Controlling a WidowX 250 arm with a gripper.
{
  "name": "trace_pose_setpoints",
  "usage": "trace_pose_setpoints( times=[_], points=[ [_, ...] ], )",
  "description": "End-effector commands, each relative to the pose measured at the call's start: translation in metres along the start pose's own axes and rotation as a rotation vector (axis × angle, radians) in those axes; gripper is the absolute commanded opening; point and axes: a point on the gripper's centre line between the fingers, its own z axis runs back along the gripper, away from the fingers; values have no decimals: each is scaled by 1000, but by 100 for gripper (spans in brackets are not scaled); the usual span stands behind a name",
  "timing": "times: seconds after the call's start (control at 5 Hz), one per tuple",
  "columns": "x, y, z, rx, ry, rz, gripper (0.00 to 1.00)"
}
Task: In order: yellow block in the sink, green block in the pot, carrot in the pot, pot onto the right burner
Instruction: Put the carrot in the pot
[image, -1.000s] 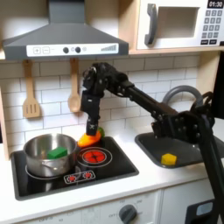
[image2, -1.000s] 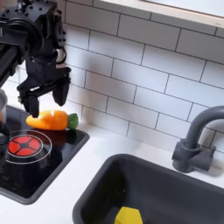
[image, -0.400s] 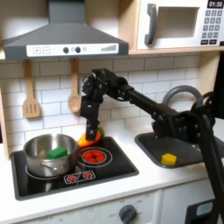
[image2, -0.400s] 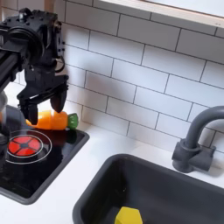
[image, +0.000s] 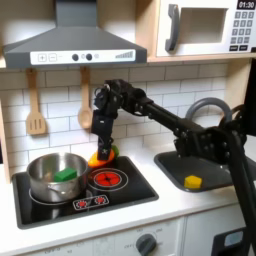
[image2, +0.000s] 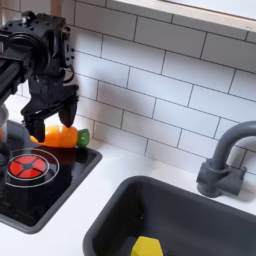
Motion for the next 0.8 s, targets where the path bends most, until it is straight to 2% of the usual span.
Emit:
trace_pose_setpoints(
  times=[0.0, 0.2, 0.4, 0.6],
  points=[
    [4, -5, -4, -1, -4, 22, 100],
    [1, 1, -28, 63, 29, 35, 100],
    [1, -2, -19, 43, 19, 38, 100],
    [-1, 1, -18, 43, 19, 36, 100]
  ],
)
